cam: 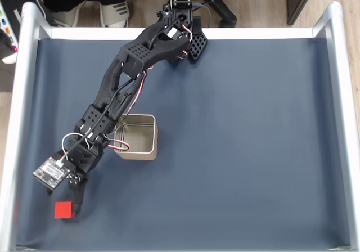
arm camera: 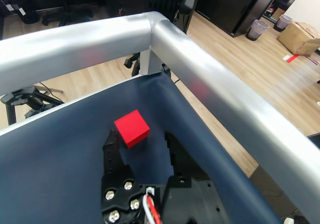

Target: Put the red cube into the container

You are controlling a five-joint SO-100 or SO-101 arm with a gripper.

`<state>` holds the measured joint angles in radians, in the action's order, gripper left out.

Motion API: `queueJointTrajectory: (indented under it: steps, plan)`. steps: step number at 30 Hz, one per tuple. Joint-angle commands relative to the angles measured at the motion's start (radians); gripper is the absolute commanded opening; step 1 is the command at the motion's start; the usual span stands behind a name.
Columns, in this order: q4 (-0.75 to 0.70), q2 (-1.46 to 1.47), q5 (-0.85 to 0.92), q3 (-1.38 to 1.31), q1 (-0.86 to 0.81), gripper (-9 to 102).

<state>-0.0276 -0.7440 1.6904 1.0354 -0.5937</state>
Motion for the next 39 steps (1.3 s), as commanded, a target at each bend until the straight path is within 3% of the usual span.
queueJointTrajectory:
  steps: [1, 13, 22, 32, 39]
  plan:
    - [0.031, -0.003, 0.009, -0.064, 0.0, 32]
    - [0.164, 0.063, -0.043, -0.084, 0.009, 27]
    - [0.166, 0.069, -0.037, -0.1, 0.011, 18]
    - [0.166, 0.063, 0.006, -0.064, 0.006, 16]
    - [0.16, 0.046, 0.035, -0.04, 0.009, 0]
